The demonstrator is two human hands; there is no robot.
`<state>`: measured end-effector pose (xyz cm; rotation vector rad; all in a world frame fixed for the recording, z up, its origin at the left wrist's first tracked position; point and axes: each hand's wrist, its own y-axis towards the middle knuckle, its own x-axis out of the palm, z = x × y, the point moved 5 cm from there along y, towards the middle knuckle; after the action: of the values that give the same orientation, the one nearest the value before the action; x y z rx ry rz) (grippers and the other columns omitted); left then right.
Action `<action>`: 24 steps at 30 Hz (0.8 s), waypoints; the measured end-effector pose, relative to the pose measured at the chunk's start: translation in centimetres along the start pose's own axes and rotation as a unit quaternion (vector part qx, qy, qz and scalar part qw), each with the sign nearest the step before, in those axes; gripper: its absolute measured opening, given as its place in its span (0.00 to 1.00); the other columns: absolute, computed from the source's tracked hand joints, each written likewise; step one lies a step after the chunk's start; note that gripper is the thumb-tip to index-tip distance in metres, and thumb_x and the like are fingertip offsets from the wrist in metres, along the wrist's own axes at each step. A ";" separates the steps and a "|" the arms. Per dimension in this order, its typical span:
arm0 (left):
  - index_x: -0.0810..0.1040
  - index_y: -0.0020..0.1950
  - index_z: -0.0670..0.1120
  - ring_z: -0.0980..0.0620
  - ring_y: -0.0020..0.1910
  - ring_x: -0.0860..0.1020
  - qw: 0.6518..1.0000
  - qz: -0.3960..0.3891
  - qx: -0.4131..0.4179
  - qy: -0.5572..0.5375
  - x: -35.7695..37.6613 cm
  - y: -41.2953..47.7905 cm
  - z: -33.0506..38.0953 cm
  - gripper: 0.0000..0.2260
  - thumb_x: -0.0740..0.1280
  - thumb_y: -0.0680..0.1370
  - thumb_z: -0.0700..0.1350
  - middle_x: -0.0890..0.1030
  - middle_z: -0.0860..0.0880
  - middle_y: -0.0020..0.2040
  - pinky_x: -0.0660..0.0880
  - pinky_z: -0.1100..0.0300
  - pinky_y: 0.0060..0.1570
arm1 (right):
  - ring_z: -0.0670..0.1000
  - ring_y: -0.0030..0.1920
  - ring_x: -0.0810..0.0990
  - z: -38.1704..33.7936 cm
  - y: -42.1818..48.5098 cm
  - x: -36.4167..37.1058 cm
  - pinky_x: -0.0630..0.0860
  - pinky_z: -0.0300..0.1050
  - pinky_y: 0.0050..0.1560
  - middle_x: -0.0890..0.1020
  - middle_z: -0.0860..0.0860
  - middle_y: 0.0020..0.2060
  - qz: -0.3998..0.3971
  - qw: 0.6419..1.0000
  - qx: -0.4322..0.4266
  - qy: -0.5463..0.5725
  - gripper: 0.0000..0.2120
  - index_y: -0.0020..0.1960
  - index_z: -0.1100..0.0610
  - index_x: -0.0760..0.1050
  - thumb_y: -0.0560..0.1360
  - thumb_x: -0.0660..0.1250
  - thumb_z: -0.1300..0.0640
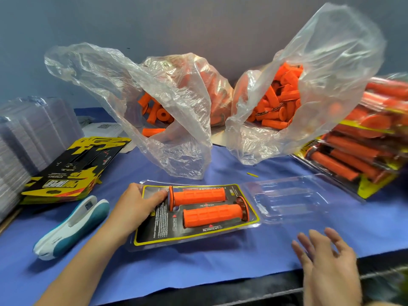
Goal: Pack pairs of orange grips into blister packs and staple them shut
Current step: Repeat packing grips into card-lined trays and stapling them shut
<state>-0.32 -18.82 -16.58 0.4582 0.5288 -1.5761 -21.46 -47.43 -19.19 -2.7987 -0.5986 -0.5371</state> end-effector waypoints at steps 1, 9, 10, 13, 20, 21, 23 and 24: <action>0.79 0.49 0.42 0.44 0.45 0.83 1.000 0.003 0.000 -0.007 0.0 -0.1 0.0 0.16 0.73 0.74 0.55 0.85 0.45 0.43 0.78 0.47 0.51 | 0.53 0.49 0.81 0.5 0.4 0.1 0.81 0.34 0.39 0.75 0.60 0.56 -0.004 0.998 0.051 0.036 0.14 0.66 0.61 0.69 0.80 0.63 0.63; 0.72 0.54 0.47 0.54 0.44 0.79 0.999 0.049 -0.001 -0.004 -0.6 0.0 -0.5 0.20 0.74 0.72 0.57 0.80 0.52 0.46 0.70 0.58 0.38 | 0.47 0.44 0.81 0.6 1.3 3.9 0.77 0.42 0.47 0.79 0.54 0.50 -0.113 0.992 0.051 -0.001 0.25 0.73 0.55 0.66 0.78 0.65 0.66; 0.72 0.54 0.47 0.53 0.45 0.80 0.999 0.044 -0.004 -0.005 -0.8 0.2 -0.7 0.20 0.74 0.72 0.57 0.81 0.51 0.46 0.71 0.56 0.39 | 0.44 0.42 0.81 0.6 1.3 4.1 0.76 0.42 0.47 0.79 0.53 0.52 -0.107 0.994 0.031 -0.020 0.25 0.72 0.53 0.67 0.78 0.66 0.66; 0.73 0.55 0.48 0.51 0.45 0.82 0.999 0.021 -0.012 -0.024 -0.9 0.7 -1.3 0.20 0.73 0.72 0.59 0.83 0.49 0.47 0.76 0.53 0.45 | 0.39 0.39 0.81 0.5 1.0 4.2 0.77 0.40 0.44 0.80 0.43 0.53 -0.099 0.993 -0.030 -0.060 0.26 0.69 0.44 0.66 0.78 0.66 0.65; 0.73 0.56 0.47 0.56 0.36 0.84 0.991 -0.057 -0.041 -0.113 -0.2 0.7 -2.3 0.11 0.72 0.77 0.45 0.86 0.53 0.38 0.78 0.55 0.40 | 0.43 0.51 0.81 0.3 0.3 4.1 0.80 0.34 0.44 0.80 0.34 0.51 -0.121 0.983 -0.103 -0.089 0.25 0.61 0.31 0.68 0.78 0.66 0.61; 0.73 0.56 0.46 0.55 0.35 0.84 0.990 -0.059 -0.043 -0.124 -0.2 0.6 -2.4 0.10 0.71 0.77 0.43 0.86 0.52 0.38 0.77 0.55 0.39 | 0.42 0.51 0.82 0.4 0.3 4.0 0.80 0.35 0.44 0.80 0.34 0.51 -0.123 0.983 -0.105 -0.089 0.25 0.61 0.31 0.68 0.79 0.66 0.61; 0.74 0.56 0.45 0.50 0.39 0.85 0.988 -0.059 -0.049 -0.136 -0.2 0.4 -2.4 0.10 0.71 0.77 0.43 0.87 0.48 0.41 0.79 0.54 0.41 | 0.40 0.48 0.82 0.5 0.4 3.8 0.80 0.35 0.45 0.80 0.36 0.51 -0.124 0.983 -0.105 -0.083 0.24 0.62 0.33 0.68 0.79 0.65 0.62; 0.74 0.56 0.45 0.48 0.41 0.85 0.988 -0.057 -0.050 -0.136 -0.2 0.3 -2.4 0.10 0.71 0.77 0.43 0.87 0.47 0.42 0.80 0.52 0.43 | 0.40 0.46 0.82 0.6 0.4 3.8 0.81 0.35 0.45 0.80 0.38 0.52 -0.126 0.984 -0.098 -0.077 0.23 0.63 0.36 0.69 0.79 0.65 0.62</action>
<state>-0.04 -17.31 -18.41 0.1354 0.4279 -1.6804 -17.89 -46.34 -18.34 -2.9895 -0.9926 -0.4489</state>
